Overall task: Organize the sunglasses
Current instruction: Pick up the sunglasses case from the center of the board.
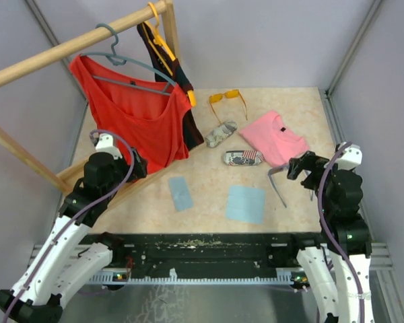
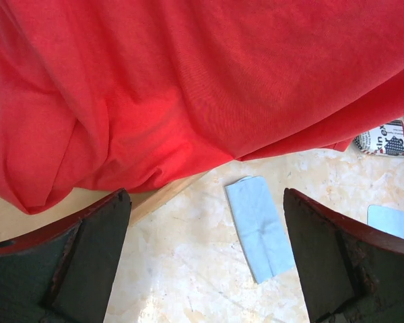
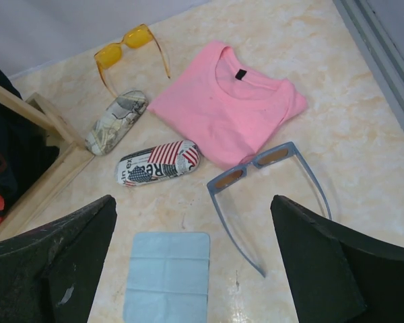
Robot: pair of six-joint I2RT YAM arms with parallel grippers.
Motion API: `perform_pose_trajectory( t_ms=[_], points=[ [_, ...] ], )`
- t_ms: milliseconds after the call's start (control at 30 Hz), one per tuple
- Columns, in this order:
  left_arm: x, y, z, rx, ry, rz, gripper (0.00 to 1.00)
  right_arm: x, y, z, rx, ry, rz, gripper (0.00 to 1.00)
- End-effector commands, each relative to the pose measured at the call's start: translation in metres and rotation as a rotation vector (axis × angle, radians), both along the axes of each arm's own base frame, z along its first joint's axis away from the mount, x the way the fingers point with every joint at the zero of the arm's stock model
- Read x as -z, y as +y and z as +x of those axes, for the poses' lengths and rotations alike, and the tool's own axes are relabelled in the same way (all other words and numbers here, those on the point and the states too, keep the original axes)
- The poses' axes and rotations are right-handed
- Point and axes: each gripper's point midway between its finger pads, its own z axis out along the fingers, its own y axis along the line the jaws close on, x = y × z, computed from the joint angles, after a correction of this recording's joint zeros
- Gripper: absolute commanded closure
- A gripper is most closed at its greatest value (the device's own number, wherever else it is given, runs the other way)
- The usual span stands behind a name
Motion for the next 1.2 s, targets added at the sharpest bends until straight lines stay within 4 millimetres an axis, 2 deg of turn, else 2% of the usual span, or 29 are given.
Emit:
perform_pose_trajectory(
  t_ms=[0, 167, 367, 700, 967, 1167],
  points=[
    [-0.019, -0.006, 0.001, 0.046, -0.038, -0.018, 0.00, -0.025, 0.004, -0.001, -0.029, -0.042, 0.009, 0.02],
    [-0.021, -0.008, -0.003, 0.065, -0.043, -0.036, 0.00, -0.026, 0.000, -0.001, -0.013, -0.013, 0.005, 0.01],
    [-0.024, -0.009, -0.006, 0.073, -0.055, -0.050, 0.00, -0.020, 0.007, 0.000, -0.032, 0.030, 0.043, 0.01],
    [-0.039, -0.008, -0.015, 0.089, -0.131, -0.089, 0.00, 0.010, 0.003, 0.009, 0.003, 0.185, 0.055, 0.01],
    [-0.023, -0.018, -0.010, 0.100, -0.080, -0.126, 0.00, 0.038, 0.002, 0.023, -0.013, 0.320, 0.008, 0.01],
    [-0.014, -0.008, -0.005, 0.023, -0.048, -0.120, 0.00, 0.050, 0.005, 0.039, -0.023, 0.348, 0.019, 0.01]
  ],
)
